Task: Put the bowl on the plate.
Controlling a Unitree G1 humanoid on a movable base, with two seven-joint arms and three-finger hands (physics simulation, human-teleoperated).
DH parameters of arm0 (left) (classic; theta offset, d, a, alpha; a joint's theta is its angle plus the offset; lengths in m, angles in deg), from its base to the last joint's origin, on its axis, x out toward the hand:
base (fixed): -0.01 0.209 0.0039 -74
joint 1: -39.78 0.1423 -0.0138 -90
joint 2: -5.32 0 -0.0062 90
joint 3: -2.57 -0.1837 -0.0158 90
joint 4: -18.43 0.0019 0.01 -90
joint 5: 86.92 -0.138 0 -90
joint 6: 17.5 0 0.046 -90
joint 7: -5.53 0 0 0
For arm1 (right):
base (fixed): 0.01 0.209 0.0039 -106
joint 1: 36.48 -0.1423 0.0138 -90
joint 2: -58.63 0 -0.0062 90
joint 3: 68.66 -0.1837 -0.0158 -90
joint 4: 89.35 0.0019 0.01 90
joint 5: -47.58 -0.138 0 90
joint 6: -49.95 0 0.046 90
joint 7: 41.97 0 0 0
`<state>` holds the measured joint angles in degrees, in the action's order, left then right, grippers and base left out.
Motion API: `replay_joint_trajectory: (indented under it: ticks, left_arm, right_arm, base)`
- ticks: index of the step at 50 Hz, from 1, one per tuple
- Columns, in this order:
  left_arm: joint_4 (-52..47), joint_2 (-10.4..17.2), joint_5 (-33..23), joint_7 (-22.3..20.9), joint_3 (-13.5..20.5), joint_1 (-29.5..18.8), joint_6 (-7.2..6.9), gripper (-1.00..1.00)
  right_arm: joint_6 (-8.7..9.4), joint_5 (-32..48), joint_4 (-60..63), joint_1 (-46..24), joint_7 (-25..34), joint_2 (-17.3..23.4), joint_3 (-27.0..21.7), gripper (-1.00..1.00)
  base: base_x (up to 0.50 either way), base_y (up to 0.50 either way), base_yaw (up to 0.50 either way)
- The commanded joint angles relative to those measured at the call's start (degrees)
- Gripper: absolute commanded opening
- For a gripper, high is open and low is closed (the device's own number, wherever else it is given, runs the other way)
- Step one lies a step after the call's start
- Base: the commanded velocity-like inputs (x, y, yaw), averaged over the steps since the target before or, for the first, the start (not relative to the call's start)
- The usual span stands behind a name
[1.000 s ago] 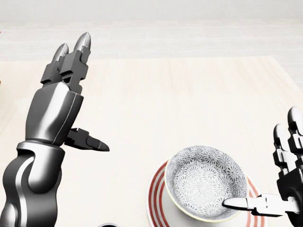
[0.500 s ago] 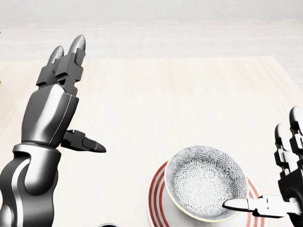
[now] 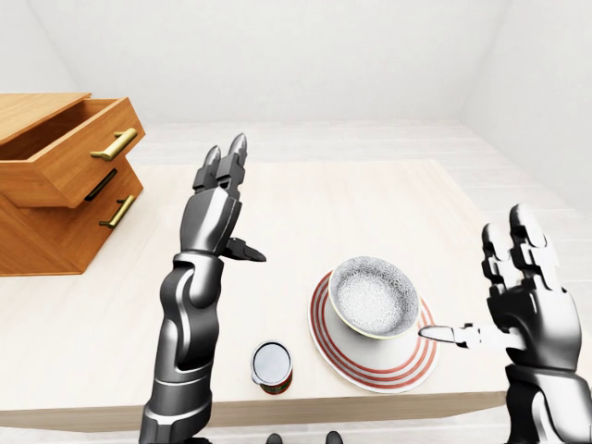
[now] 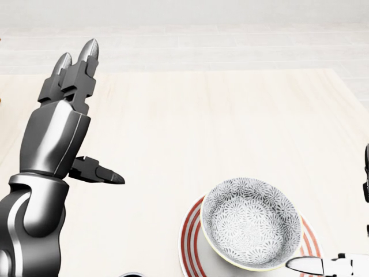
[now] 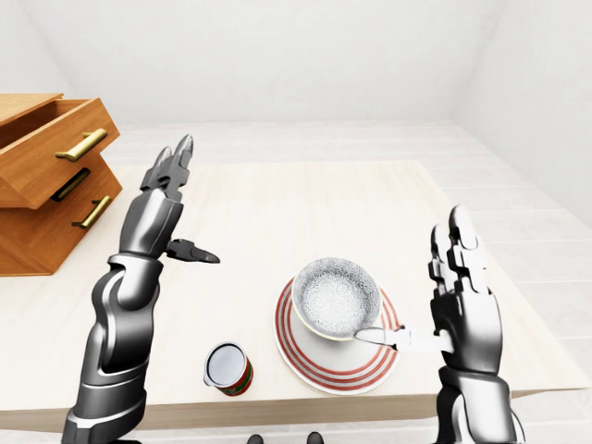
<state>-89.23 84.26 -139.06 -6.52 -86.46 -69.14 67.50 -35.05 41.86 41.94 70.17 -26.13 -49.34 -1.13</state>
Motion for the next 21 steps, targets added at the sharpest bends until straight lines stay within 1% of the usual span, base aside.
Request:
replay_joint_trajectory:
  ticks: [1, 8, 12, 21]
  left_arm:
    - [-2.5, -0.3, 0.7, -0.8, -0.3, 1.9, 0.0, 1.0]
    - [-2.9, -0.2, 0.6, -0.9, -0.2, 2.0, 0.0, 1.0]
    - [-2.9, -0.2, 0.6, -0.9, -0.2, 2.0, 0.0, 1.0]
    - [-2.8, -0.2, 0.5, -0.7, -0.2, 2.2, 0.0, 1.0]
  right_arm:
    - [0.0, -2.3, 12.9, 3.7, 3.7, -3.6, -5.4, 1.0]
    - [0.0, -6.4, 16.3, 3.7, 7.2, -6.0, -12.0, 1.0]
    - [0.0, -6.4, 16.4, 3.2, 8.3, -6.8, -13.2, 1.0]
    - [0.0, -5.2, 14.9, 2.4, 9.5, -7.7, -13.3, 1.0]
  base:
    - [0.0, 0.0, 0.0]
    - [0.0, 0.0, 0.0]
    - [0.0, 0.0, 0.0]
    - [0.0, 0.0, 0.0]
